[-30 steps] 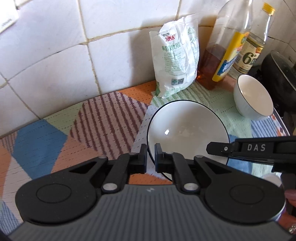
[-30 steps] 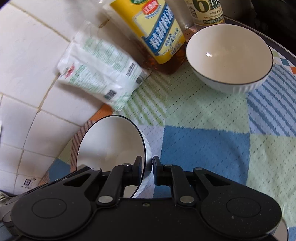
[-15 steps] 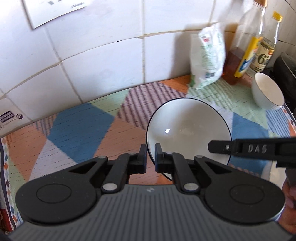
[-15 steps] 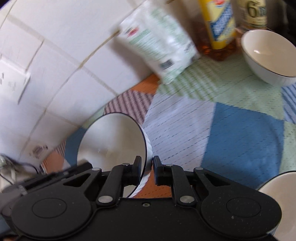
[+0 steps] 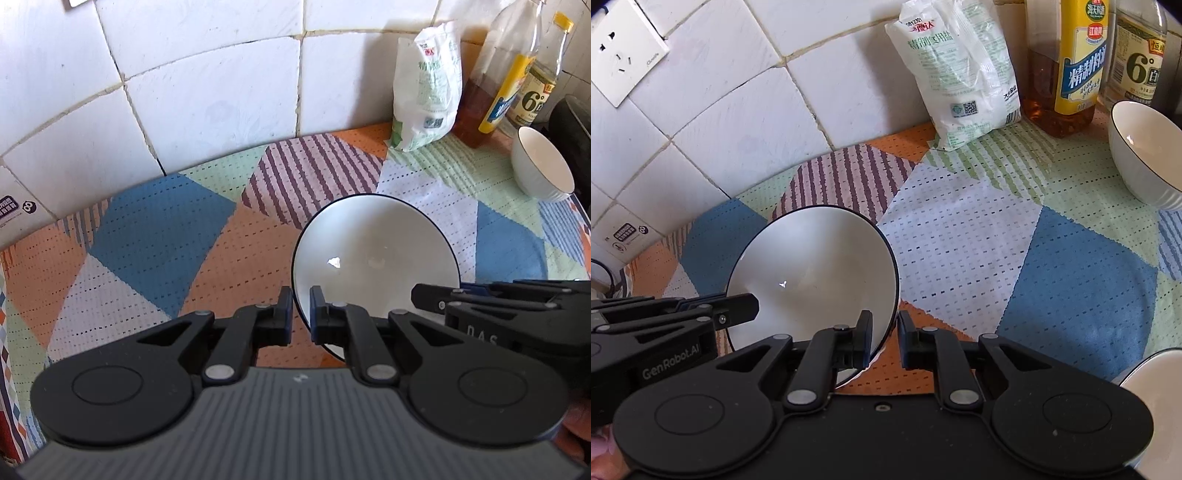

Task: Organize plates and bowls
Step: 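Carry the bowl with the left gripper beside the plate stack and release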

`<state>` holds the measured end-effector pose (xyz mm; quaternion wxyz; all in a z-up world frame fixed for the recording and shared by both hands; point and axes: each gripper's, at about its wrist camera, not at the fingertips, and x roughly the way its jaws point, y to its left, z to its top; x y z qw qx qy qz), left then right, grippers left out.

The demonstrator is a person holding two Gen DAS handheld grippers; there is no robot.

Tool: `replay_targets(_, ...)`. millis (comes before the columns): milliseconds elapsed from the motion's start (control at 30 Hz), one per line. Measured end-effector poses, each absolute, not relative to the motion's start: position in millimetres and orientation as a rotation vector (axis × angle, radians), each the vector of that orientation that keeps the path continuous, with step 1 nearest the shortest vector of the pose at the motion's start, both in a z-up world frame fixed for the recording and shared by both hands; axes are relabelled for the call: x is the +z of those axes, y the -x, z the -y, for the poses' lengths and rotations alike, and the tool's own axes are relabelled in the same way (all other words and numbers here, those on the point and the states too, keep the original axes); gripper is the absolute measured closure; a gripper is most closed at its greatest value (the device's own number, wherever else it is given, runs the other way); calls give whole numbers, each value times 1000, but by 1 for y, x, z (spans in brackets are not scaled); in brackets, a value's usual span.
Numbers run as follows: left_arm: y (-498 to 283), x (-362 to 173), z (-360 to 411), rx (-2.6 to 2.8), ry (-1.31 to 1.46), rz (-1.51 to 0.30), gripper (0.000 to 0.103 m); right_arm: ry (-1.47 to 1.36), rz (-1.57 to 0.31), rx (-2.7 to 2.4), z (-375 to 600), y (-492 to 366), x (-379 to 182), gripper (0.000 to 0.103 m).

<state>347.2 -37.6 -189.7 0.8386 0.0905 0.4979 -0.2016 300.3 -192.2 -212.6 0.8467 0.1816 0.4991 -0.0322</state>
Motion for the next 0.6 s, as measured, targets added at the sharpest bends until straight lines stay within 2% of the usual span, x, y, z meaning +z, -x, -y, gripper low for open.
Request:
replay_targets(200,-348,-192,31,-410,-170,-1087,93,-443,-1012,-64,195,-295,-204,79)
replay_targets(333,-338,-180,30,-428,-174,-1076,91,-426,-961,-66,197,-285,-178,62)
replay_targets(467,-316,-162,34,-479,-228,-1003,78,-360,-931,-65,199,-270,-152,41)
replay_targets(600,-296,-144,35,-506,-245,-971,68,-277,-907,-82,204,-249,-131,38)
